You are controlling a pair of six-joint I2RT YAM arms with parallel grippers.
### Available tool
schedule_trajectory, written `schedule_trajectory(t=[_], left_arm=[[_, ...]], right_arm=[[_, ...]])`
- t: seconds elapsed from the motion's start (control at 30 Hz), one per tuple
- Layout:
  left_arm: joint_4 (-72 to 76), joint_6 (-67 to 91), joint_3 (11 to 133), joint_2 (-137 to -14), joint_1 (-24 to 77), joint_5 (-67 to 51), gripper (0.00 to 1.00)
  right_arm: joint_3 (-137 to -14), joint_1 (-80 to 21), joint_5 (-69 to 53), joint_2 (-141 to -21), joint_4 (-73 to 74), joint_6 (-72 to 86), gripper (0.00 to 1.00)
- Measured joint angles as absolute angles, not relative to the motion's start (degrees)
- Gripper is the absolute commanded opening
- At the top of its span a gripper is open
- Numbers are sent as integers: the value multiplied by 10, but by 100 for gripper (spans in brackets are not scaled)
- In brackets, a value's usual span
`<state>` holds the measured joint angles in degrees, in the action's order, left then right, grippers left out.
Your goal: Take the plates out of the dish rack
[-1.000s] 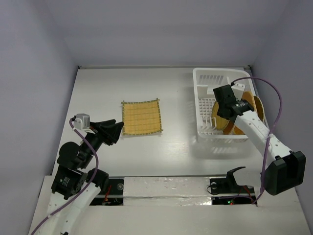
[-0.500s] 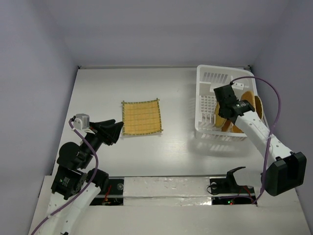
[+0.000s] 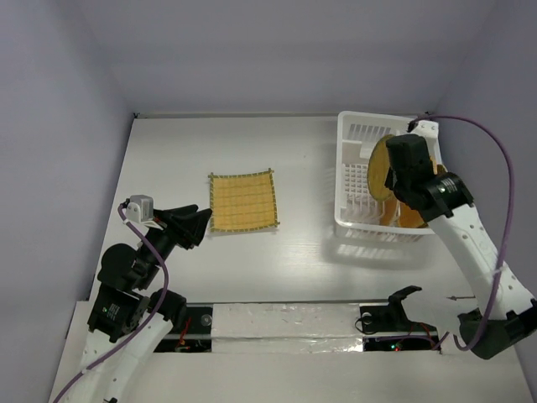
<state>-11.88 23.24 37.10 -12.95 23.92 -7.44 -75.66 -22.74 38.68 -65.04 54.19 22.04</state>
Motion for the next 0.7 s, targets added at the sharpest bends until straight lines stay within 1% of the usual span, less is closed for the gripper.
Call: schedule_trajectory(t=[0.13, 0.23, 0.27, 0.33, 0.37, 0.4, 0.5, 0.53, 0.7], left_arm=[[-119, 233, 371, -130, 239, -74, 42], [-119, 234, 371, -130, 239, -72, 34], [-119, 235, 371, -130, 239, -71, 27], [-119, 237, 371, -130, 239, -67, 18], [-119, 237, 371, -130, 239, -65, 10], [-120, 239, 371, -130, 239, -61, 7], [-123, 239, 371, -130, 235, -46, 5], [-125, 240, 371, -130, 235, -40, 6], [-133, 243, 371, -130, 234, -19, 12]], right_arm=[[-802, -253, 369, -605, 532, 218, 0], [-806, -283, 331, -584, 498, 223, 0], [-802, -296, 316, -582, 482, 229, 0], [-786, -326, 281, -589, 437, 243, 0], [-775, -340, 261, -601, 408, 253, 0], [-761, -352, 240, -615, 375, 264, 0], [-728, -383, 173, -673, 271, 305, 0], [-723, -400, 156, -721, 243, 319, 0], [-719, -439, 69, -881, 127, 389, 0]])
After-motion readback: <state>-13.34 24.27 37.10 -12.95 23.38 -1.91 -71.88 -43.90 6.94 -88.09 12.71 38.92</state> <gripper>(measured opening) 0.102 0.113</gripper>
